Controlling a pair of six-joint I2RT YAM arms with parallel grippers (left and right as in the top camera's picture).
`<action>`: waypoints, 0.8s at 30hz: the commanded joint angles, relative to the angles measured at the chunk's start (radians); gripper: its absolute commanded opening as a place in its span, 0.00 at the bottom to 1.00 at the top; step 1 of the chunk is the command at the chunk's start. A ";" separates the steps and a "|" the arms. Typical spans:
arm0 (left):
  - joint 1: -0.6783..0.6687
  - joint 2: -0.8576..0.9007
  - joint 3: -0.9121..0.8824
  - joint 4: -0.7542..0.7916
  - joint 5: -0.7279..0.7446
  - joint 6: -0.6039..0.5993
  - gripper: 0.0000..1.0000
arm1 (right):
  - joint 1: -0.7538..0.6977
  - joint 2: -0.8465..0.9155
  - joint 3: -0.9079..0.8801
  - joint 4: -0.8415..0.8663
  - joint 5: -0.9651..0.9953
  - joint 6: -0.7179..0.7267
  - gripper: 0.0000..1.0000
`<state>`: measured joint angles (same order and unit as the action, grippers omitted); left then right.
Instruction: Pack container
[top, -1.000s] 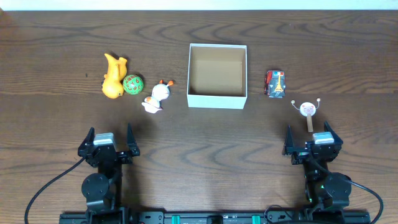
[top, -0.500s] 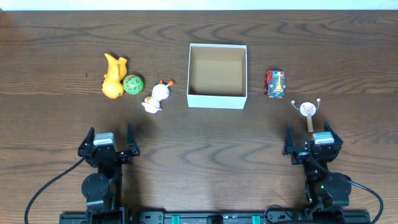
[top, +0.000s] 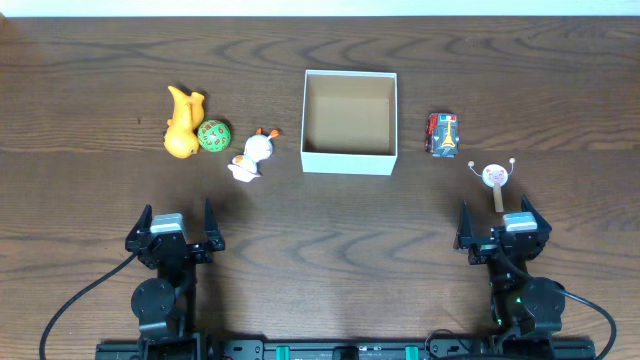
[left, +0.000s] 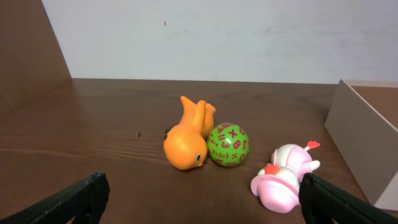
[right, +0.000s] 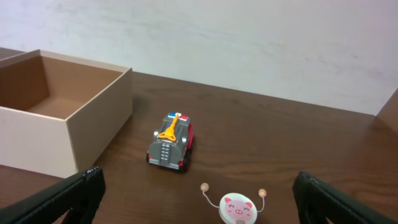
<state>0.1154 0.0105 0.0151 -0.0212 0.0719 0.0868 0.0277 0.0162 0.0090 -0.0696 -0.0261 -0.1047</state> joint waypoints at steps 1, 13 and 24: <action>0.004 -0.006 -0.011 -0.039 0.033 0.017 0.98 | 0.005 -0.008 -0.003 -0.002 0.003 0.018 0.99; 0.004 -0.006 -0.011 -0.039 0.033 0.017 0.98 | 0.002 0.004 0.018 0.101 0.092 0.116 0.99; 0.004 -0.006 -0.011 -0.039 0.033 0.017 0.98 | 0.002 0.535 0.434 0.180 0.124 0.115 0.99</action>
<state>0.1154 0.0105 0.0162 -0.0219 0.0746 0.0872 0.0277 0.4057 0.2901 0.1032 0.0769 -0.0093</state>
